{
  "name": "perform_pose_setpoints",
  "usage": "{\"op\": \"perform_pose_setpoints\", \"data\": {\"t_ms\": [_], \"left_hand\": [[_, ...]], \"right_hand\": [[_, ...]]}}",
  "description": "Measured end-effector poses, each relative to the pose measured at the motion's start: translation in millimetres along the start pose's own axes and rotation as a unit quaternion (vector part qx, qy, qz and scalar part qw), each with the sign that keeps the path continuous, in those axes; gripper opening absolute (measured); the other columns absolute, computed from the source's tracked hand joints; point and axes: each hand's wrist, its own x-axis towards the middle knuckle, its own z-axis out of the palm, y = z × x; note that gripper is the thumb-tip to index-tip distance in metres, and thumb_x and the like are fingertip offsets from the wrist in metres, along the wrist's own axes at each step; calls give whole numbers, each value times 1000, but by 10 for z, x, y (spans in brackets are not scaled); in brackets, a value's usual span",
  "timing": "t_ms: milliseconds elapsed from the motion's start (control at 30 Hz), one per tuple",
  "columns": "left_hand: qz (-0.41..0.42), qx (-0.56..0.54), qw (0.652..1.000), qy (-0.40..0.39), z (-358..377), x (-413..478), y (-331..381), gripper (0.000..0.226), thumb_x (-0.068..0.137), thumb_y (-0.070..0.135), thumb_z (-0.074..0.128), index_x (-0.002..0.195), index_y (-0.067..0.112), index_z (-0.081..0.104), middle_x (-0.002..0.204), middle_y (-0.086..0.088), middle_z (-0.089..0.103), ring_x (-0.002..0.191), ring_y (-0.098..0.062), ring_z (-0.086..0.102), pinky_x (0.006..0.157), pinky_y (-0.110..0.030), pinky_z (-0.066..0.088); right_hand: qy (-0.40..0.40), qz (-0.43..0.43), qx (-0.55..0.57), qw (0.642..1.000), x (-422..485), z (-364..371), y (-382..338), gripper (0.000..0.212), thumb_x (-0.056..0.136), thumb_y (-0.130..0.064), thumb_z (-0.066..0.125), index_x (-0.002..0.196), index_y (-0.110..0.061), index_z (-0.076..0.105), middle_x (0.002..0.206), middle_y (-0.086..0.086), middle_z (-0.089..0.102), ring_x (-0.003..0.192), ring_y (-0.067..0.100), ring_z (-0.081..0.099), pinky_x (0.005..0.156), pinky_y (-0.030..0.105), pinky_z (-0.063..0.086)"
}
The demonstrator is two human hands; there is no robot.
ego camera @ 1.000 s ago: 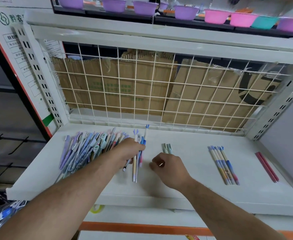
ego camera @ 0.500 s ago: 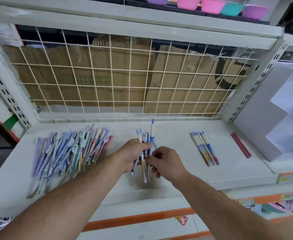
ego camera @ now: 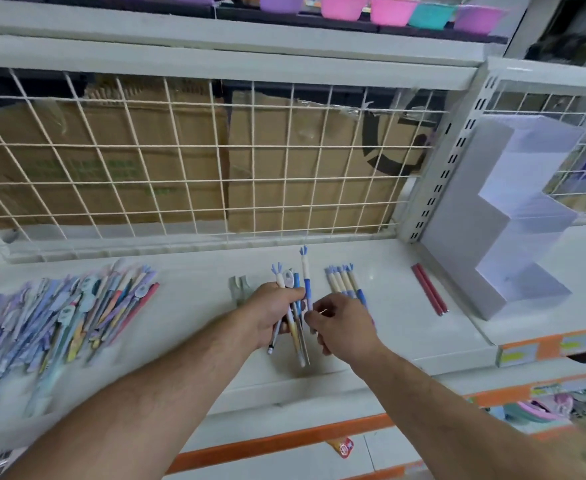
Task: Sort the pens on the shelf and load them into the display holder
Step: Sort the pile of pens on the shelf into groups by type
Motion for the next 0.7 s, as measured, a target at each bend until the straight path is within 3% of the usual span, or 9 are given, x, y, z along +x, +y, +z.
{"op": "perform_pose_setpoints", "data": {"t_ms": [100,233,333,533,633,700], "left_hand": [[-14,11,1000,22,284,104,-3,9,93,15,63,88,8,64,71,-6,64,47,-13,56,42,-19,45],[-24,12,999,25,612,197,-20,15,91,14,63,76,9,63,71,-5,60,42,-11,49,39,-16,38],[-22,5,999,36,782,231,-33,12,92,14,63,84,8,66,73,-7,62,39,-10,52,39,-16,39],[-24,-14,997,72,901,249,-84,11,93,16,63,93,7,68,66,-2,70,41,-10,53,45,-20,36],[-25,-24,996,78,918,231,-103,13,92,17,64,95,6,69,67,-2,72,45,-11,54,49,-22,38],[-22,-33,996,76,914,226,-104,16,92,17,63,100,5,70,69,-3,72,50,-13,54,51,-24,39]], "right_hand": [[23,-3,-39,999,117,-370,158,5,86,-14,66,88,-9,67,71,8,69,51,17,58,48,30,52],[61,1,-115,992,280,-792,383,11,83,-14,62,85,-6,69,75,9,70,66,24,63,65,38,58],[60,7,-170,984,404,-999,528,18,84,-16,64,87,0,70,81,14,72,65,19,59,64,34,55],[11,7,-229,973,506,-1154,656,22,87,-35,72,80,-14,68,70,-1,68,66,15,64,56,28,50],[2,2,-224,975,503,-1166,669,21,90,-33,68,82,-13,70,73,0,70,70,17,67,63,32,55],[7,-6,-214,977,476,-1158,657,19,92,-32,66,80,-17,68,73,-2,69,69,16,66,58,28,51]]}}
